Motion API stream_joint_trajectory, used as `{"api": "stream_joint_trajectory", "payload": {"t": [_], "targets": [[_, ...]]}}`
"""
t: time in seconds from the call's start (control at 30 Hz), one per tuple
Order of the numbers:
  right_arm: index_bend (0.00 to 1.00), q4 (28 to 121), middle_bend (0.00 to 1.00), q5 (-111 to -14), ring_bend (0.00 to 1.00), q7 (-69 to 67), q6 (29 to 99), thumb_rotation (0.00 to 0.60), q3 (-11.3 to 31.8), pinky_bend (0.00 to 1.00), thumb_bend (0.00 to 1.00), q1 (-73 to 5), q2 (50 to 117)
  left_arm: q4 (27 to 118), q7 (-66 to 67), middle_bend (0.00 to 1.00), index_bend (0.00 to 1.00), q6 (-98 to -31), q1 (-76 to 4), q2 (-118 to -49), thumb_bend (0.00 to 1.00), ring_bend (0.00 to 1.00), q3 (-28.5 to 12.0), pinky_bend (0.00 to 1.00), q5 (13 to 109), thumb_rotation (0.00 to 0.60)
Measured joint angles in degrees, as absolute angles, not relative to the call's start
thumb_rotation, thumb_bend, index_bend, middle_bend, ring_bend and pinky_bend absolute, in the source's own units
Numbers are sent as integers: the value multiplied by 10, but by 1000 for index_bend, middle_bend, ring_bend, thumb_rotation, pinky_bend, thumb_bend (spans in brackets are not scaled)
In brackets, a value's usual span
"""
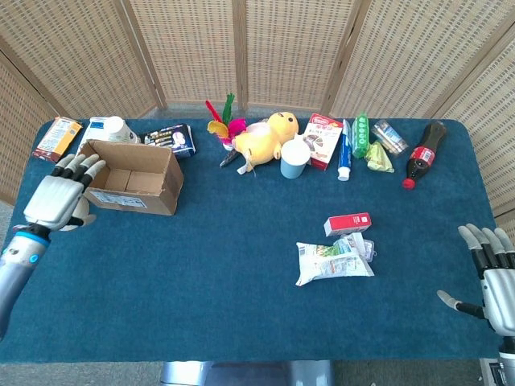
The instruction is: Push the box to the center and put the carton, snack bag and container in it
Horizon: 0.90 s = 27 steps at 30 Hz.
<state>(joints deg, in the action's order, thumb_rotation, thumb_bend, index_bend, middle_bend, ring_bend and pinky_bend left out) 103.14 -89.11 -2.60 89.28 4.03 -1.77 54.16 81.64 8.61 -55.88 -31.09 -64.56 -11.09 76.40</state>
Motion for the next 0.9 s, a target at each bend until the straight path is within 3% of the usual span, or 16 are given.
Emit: {"api": "stream_joint_trajectory", "payload": {"t": [0.1, 0.23, 0.4, 0.57, 0.63, 0.9], "targets": [[0, 1030, 0, -889, 0, -36, 890, 600, 40, 54, 0, -18, 538, 793, 128, 8, 118, -539, -333, -677, 162, 13, -118, 312, 733, 600], [0, 1028, 0, -888, 0, -54, 892, 600, 41, 54, 0, -17, 533, 770, 185, 84, 185, -529, -354, -717, 163, 104, -122, 434, 701, 600], [0, 1026, 0, -882, 0, -78, 891, 600, 44, 54, 0, -17, 527, 749, 259, 274, 331, -529, -372, -748, 164, 262, -119, 571, 680, 600], [0, 1025, 0, -878, 0, -92, 888, 600, 45, 54, 0, -18, 522, 731, 362, 561, 599, -527, -396, -780, 161, 518, -113, 757, 650, 600], [0, 1025, 0, -877, 0, -96, 889, 600, 46, 54, 0, -17, 521, 728, 397, 628, 671, -528, -406, -793, 169, 578, -111, 810, 636, 600], [0, 1022, 0, -871, 0, -113, 884, 600, 48, 54, 0, -18, 516, 732, 462, 661, 702, -560, -421, -815, 183, 643, -91, 861, 633, 600]]}}
